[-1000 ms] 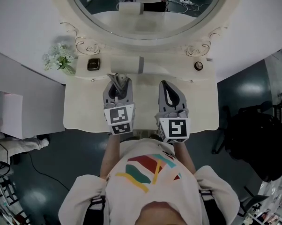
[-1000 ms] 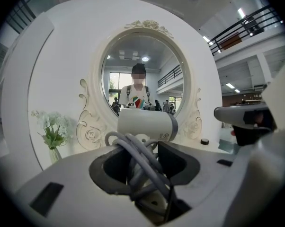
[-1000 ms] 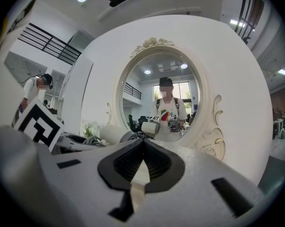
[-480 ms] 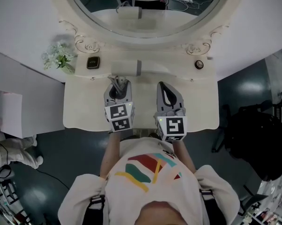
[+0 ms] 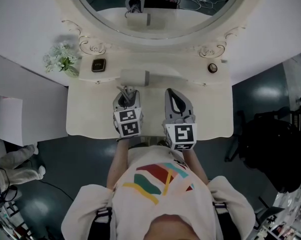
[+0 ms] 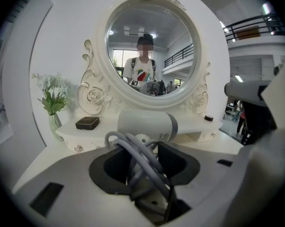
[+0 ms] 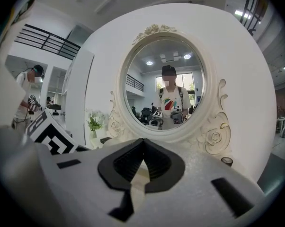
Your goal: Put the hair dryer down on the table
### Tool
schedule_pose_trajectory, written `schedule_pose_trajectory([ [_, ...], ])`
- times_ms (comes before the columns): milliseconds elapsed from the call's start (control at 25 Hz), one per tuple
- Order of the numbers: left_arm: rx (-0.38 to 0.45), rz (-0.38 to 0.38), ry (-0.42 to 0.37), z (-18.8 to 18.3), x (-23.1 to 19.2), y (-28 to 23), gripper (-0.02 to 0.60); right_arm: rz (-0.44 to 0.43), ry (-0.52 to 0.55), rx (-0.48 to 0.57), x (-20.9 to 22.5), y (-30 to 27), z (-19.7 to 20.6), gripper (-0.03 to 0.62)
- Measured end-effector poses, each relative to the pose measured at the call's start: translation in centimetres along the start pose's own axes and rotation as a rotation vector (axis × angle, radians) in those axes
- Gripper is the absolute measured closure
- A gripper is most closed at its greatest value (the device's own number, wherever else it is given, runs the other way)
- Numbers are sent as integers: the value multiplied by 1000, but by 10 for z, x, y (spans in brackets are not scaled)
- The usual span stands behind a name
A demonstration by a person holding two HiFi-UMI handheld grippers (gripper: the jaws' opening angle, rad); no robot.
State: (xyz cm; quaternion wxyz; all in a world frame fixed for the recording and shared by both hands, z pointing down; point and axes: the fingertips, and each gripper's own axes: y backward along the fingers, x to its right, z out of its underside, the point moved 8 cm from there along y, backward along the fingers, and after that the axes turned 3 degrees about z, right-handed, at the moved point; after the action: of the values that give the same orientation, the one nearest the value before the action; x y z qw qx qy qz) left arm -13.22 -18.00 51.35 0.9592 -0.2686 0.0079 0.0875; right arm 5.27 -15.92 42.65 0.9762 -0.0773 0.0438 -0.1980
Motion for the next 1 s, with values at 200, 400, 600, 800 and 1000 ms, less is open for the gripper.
schedule_pose_trajectory([
  [200, -62, 10, 26, 13, 1, -6, 408, 0, -4, 0, 0, 2, 1, 594],
  [400, -104, 17, 23, 26, 4, -11, 408, 8, -11, 12, 3, 6, -2, 594],
  [600, -141, 23, 34, 39, 6, -12, 408, 14, -10, 35, 5, 9, -9, 594],
  [800, -158, 31, 28, 45, 7, -14, 408, 18, -10, 42, 5, 9, -11, 594],
  [1000, -174, 27, 33, 51, 3, -18, 408, 18, -8, 45, 3, 8, -12, 594],
])
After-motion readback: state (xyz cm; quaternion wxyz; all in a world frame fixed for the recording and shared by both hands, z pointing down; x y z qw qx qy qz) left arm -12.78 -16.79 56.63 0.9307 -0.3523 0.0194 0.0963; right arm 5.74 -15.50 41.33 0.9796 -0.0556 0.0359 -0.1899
